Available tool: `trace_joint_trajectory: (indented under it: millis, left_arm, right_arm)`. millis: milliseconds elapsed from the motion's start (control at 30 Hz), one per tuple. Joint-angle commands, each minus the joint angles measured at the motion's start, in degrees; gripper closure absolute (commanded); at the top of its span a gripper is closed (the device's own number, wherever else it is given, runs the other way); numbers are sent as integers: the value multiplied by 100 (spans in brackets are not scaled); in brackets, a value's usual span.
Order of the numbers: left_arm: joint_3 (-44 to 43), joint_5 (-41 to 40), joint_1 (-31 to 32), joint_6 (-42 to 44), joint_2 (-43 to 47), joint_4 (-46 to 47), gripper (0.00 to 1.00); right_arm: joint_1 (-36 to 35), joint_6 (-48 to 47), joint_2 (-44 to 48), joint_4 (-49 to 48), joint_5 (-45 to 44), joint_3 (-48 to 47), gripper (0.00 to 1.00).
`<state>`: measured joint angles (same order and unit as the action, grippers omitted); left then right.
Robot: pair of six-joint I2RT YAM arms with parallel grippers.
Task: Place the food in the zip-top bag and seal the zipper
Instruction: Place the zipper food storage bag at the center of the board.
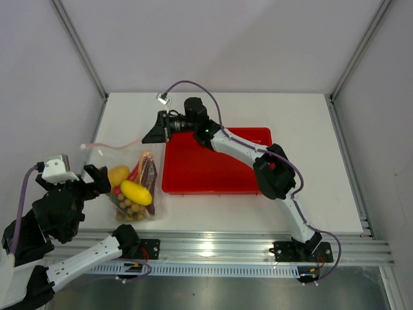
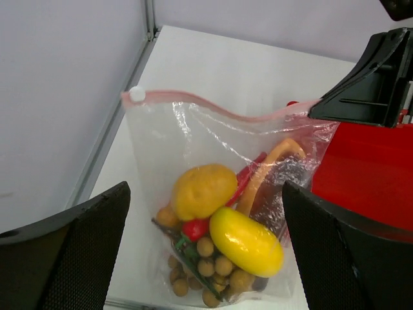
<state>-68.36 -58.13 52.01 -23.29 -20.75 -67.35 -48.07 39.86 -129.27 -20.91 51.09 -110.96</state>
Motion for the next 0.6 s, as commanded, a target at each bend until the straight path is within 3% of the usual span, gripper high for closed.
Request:
trace_joint_trajectory:
  millis: [0,133,267,567]
  left_arm:
    - [-379,-506,20,141,-350,118,1]
    - [-722,-630,20,358,-430,221,1]
    - [-670,-121,20,702,-210,976,1]
    - [-468,442,20,457,-105,855,1]
  right_arm:
    - [114,49,-413,-291,120,-601,100]
    - [237,84,-1055,-169,59,-1548,100]
    - [334,355,-1802,-247,-38,-2357,100]
    - [483,340,-2629,-108,-1064,-2773,100]
